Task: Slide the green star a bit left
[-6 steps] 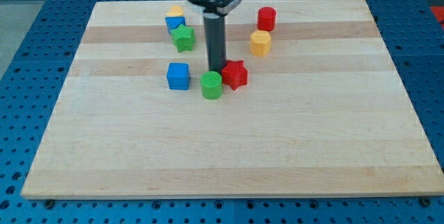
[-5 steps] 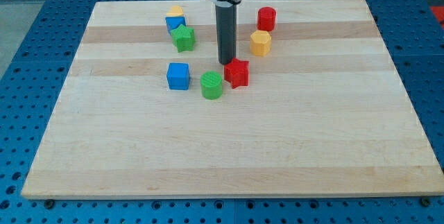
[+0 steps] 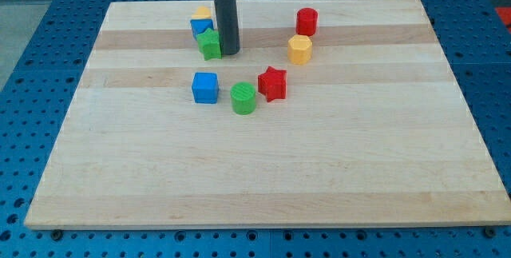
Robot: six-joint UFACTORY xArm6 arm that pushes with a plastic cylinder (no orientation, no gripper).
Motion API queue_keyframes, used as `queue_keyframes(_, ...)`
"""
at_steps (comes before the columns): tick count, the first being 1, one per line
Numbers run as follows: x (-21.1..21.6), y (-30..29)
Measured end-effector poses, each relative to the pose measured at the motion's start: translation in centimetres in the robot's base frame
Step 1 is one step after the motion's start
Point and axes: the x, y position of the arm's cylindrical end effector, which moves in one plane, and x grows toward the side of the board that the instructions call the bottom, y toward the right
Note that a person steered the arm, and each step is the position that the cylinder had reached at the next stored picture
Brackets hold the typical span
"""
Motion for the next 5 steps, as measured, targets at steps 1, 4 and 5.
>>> queue_keyframes(1, 0.18, -0.76)
queue_keyframes(4, 0.18, -1.73)
queue_keyframes(5, 0.60, -1.73)
